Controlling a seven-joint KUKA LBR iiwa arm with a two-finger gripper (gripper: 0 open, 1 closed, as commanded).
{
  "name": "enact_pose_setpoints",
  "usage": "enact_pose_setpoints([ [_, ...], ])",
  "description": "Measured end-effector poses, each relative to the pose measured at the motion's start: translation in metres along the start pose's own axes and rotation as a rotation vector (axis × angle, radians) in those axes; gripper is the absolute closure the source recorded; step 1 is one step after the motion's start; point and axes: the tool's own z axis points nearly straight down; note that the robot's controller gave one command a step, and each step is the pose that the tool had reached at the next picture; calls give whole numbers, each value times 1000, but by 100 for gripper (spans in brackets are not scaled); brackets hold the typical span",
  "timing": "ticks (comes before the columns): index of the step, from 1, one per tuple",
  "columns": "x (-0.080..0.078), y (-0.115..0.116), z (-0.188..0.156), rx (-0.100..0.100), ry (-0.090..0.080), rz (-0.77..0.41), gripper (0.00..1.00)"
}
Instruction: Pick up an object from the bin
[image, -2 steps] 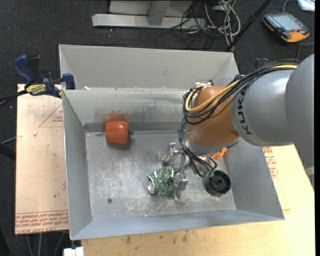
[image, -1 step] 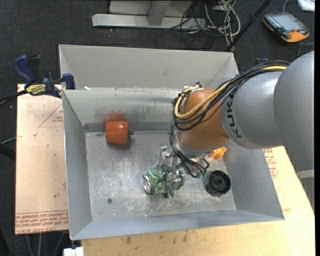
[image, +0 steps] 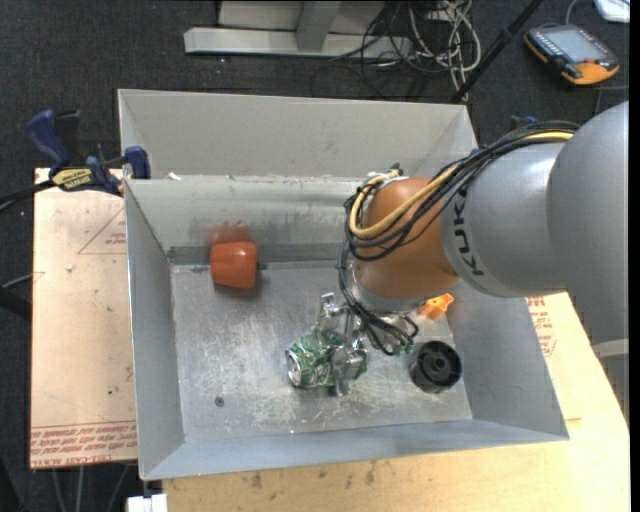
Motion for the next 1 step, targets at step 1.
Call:
enact_pose_setpoints([
  [1, -10, -1, -128, -2, 6, 27, 100],
])
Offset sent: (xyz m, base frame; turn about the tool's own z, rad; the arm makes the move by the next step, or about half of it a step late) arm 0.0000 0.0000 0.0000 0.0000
